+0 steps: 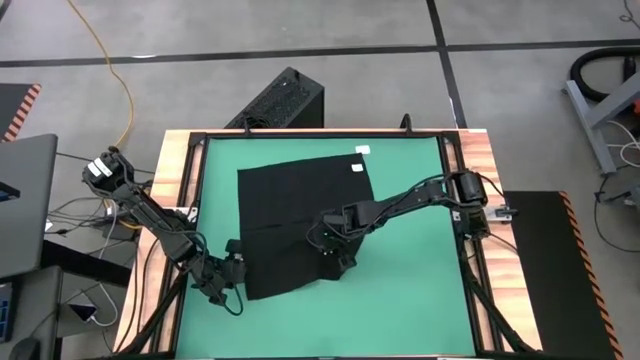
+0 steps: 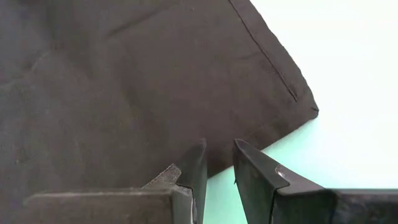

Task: Roll towel
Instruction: Roll the black towel

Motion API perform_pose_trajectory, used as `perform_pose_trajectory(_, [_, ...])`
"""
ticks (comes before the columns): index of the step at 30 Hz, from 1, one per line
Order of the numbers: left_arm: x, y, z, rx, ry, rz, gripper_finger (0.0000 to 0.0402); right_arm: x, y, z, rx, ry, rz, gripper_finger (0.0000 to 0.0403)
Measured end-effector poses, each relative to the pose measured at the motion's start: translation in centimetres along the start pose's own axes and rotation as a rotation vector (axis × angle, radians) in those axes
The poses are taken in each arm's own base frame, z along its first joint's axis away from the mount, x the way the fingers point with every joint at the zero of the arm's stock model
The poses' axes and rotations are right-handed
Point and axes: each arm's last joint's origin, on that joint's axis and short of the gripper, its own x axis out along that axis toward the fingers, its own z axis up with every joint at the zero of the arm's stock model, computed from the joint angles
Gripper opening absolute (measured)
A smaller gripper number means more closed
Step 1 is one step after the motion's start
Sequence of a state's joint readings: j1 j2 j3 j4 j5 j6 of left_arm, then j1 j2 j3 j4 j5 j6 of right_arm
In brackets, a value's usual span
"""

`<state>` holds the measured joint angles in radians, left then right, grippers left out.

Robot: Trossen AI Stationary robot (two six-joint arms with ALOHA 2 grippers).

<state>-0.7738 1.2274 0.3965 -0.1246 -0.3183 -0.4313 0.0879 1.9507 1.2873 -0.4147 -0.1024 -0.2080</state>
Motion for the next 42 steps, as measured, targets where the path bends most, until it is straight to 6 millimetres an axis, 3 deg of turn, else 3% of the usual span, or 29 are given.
perform_pose_trajectory(14, [0.00, 0.06, 0.05, -0.009, -0.013, 0.024, 0.0068, -0.03, 0.08, 0.21, 0.020, -0.019, -0.002, 0.0159])
perform_pose_trajectory(19, [0.00, 0.06, 0.05, -0.009, -0.013, 0.024, 0.0068, -0.04, 0.06, 0.18, 0.020, -0.016, -0.002, 0.0167])
perform_pose_trajectory(31, [0.00, 0.07, 0.04, -0.009, -0.012, 0.024, 0.0068, 0.01, 0.19, -0.24, 0.000, 0.029, 0.008, 0.0128])
perform_pose_trajectory(42, [0.00, 0.10, -0.05, -0.009, -0.003, 0.027, 0.0068, 0.03, 0.27, -0.31, -0.003, 0.037, 0.011, 0.0012])
